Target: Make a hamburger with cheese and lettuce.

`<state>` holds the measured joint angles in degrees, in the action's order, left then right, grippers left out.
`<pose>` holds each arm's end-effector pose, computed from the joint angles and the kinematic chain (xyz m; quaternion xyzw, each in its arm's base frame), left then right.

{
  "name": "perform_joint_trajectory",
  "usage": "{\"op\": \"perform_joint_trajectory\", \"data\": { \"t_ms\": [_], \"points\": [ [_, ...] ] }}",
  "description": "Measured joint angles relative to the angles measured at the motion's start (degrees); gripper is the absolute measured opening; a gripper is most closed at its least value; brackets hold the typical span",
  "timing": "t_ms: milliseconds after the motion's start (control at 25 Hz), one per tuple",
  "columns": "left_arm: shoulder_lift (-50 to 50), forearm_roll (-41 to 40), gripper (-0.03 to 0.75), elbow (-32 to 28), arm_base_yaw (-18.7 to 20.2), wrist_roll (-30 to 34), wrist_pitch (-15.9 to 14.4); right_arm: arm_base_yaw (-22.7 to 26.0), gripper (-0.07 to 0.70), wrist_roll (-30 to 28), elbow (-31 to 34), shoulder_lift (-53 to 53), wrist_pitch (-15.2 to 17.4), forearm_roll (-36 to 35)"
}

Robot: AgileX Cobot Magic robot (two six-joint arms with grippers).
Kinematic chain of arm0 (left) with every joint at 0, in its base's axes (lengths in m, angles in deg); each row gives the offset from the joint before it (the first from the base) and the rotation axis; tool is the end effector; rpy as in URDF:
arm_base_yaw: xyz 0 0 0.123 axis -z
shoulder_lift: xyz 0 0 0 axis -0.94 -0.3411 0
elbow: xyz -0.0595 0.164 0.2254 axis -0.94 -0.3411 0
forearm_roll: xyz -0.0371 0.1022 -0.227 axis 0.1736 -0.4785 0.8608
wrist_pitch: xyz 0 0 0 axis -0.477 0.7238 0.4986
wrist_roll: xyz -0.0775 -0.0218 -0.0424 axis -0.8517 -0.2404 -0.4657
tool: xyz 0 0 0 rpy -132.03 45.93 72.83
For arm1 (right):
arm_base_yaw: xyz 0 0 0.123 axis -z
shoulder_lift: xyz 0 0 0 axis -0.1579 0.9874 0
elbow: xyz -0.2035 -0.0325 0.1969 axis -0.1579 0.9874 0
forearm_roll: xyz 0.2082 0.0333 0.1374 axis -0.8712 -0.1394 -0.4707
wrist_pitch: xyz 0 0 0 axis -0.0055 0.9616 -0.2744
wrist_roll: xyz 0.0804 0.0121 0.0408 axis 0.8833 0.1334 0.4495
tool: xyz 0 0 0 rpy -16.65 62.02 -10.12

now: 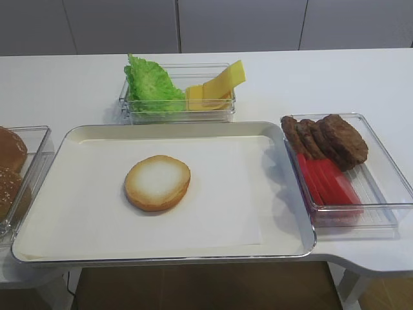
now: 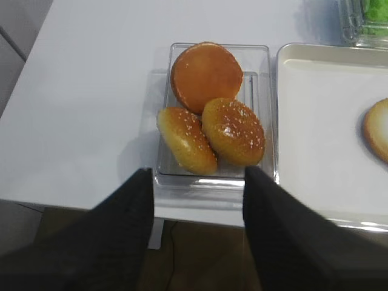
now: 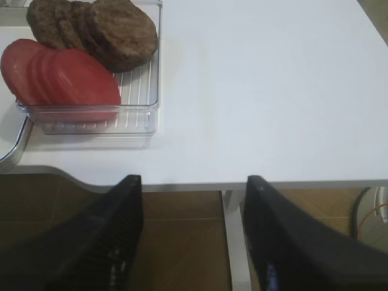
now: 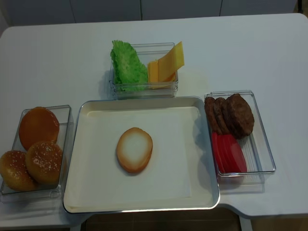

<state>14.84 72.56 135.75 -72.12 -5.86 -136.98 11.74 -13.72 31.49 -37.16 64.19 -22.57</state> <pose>0.0461 0.0104 0.3792 -0.0801 0.9113 0.0321 0.4026 -0.0096 0.0069 0.2651 -0.0171 0.8733 0.0084 0.4868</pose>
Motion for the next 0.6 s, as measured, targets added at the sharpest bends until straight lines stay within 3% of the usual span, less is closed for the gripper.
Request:
{"op": "perform_joint_trajectory", "data": {
  "t_ms": [600],
  "points": [
    [22.53, 0.20, 0.358, -14.97, 0.00, 0.00, -0.50, 0.00, 0.406, 0.00, 0.00, 0.00, 0.00, 0.00]
  ]
}}
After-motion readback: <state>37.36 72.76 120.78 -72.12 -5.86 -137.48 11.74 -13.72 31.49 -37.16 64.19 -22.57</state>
